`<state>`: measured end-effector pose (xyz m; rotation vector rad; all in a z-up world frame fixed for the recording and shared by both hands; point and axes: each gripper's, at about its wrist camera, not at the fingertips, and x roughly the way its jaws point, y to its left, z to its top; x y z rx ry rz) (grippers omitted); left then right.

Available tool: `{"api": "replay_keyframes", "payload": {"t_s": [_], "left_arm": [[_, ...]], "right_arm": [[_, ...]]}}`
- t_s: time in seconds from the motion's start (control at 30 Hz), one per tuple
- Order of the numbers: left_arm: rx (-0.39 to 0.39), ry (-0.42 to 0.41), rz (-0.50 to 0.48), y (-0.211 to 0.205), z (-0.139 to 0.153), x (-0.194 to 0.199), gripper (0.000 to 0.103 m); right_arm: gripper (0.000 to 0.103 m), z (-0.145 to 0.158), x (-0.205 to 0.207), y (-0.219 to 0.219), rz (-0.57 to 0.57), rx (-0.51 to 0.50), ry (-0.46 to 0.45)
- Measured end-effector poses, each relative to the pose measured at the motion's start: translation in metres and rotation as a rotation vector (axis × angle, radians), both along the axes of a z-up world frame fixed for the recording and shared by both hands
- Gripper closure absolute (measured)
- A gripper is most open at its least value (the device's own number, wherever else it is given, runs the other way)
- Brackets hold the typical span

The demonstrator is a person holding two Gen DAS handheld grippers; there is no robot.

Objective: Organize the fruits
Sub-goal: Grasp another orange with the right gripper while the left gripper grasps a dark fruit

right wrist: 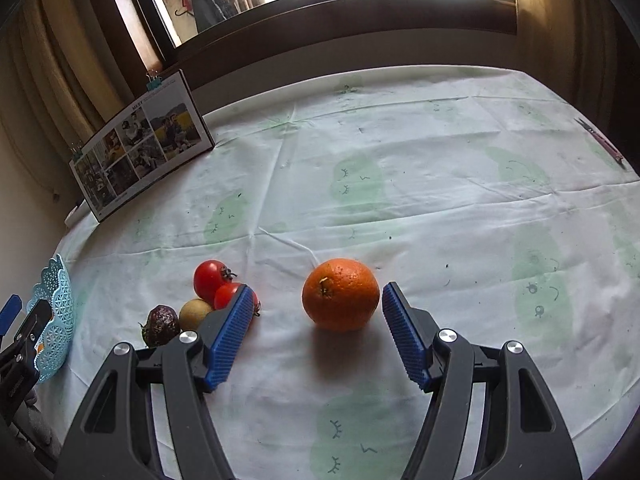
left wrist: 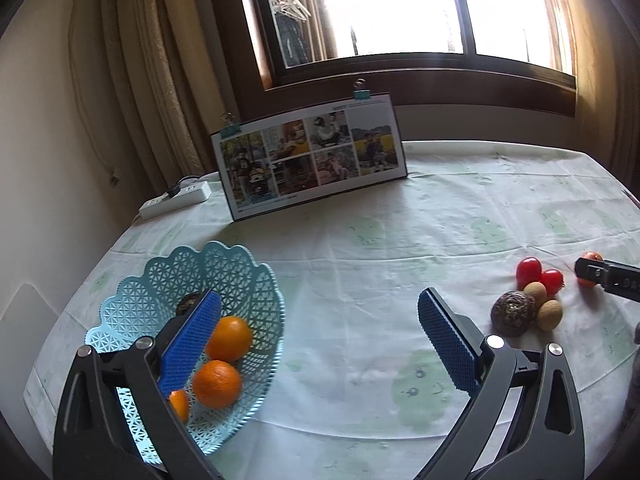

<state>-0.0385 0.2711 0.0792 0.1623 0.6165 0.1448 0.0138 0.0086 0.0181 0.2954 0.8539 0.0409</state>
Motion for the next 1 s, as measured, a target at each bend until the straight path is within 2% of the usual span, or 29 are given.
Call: {"api": "replay_keyframes", "payload": {"t_s": [0.2,0.33,0.5,0.7,0.9,0.97,1.0], "left_arm": [[-0.021,0.045,-0.078,-0.024,-0.01,0.004,0.003],[-0.045,0.073,-0.138,-0.037,-0.016,0.008,0.003],[-0.157,0.155,-0.238,-0.046,-0.028,0.018,0.003],[-0.217,0.204,-0.309,-0.06,-0.039,0.027,0.003],[-0.238,0.244,-0.372,-0.074,-0.046,0.036,0.017],[-0.252,0.265,-0.387,-0.076,-0.05,0.04,0.029],[-0.264,0.276,-0.396,-0.077,-0.053,0.042,0.031]], "right_arm": [[0.054,-0.004,0.001,-0.001,0.001,-0.015,0.008],[0.062,-0.005,0.002,-0.003,0.007,-0.008,0.007],[0.063,-0.005,0.001,-0.002,0.022,-0.007,0.002],[0.063,-0.005,0.001,0.001,0.027,-0.033,0.001],[0.062,-0.006,0.002,0.0,0.027,-0.03,0.003],[0.062,-0.006,0.001,0.0,0.026,-0.028,0.001],[0.062,-0.006,0.001,0.0,0.025,-0.027,0.0]]}}
